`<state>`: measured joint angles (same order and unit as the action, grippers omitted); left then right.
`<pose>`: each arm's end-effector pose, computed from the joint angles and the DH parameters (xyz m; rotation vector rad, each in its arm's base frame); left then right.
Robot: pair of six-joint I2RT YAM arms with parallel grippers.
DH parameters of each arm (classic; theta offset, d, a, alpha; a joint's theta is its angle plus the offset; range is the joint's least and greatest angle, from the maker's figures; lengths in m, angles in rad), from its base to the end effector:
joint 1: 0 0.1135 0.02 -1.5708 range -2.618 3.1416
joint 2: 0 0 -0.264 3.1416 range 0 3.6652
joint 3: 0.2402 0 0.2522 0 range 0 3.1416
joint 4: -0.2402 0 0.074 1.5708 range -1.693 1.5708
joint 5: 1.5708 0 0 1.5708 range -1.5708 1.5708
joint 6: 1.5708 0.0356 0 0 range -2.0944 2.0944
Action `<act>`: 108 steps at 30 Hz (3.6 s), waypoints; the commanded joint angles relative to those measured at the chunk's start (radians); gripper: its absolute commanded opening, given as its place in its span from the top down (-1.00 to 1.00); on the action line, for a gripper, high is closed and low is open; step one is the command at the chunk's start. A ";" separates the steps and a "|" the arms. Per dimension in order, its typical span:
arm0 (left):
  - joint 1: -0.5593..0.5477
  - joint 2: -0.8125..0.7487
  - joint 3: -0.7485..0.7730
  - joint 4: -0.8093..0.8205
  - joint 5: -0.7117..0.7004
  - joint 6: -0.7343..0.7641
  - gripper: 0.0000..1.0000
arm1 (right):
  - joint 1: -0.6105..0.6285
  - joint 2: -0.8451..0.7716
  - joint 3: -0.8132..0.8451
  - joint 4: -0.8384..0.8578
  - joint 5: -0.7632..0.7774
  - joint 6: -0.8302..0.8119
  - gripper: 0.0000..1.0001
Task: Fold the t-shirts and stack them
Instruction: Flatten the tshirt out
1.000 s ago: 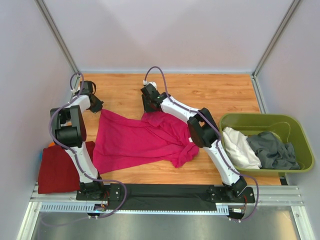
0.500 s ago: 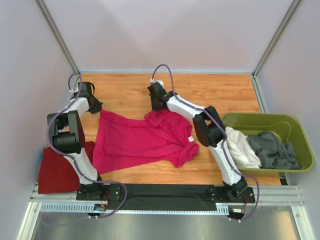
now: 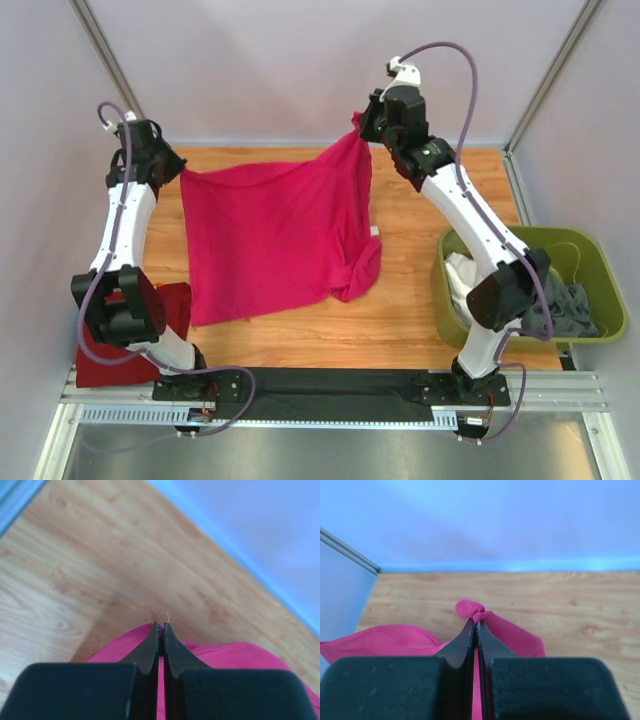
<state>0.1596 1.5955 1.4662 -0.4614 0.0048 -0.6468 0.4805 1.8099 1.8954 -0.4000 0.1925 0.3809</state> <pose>0.3635 0.0583 0.3443 -0.8510 2.0021 -0.2850 0.3801 0.1904 0.4170 0.0384 1.8994 0.4084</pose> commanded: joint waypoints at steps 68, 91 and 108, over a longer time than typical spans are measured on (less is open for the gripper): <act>0.003 0.212 0.357 -0.054 -0.134 0.193 1.00 | -0.069 0.216 0.054 0.252 0.438 -0.501 0.99; -0.005 0.210 0.307 0.125 0.109 0.101 1.00 | -0.025 -0.142 -0.011 0.353 0.364 -0.551 0.99; -0.095 -0.316 0.374 -0.129 0.034 0.318 1.00 | -0.011 -0.511 0.100 -0.011 0.191 -0.504 0.99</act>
<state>0.0578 1.3872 1.7409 -0.5095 0.0788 -0.4156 0.4622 1.3895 1.8610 -0.3599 0.4500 -0.1322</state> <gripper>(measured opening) 0.010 0.007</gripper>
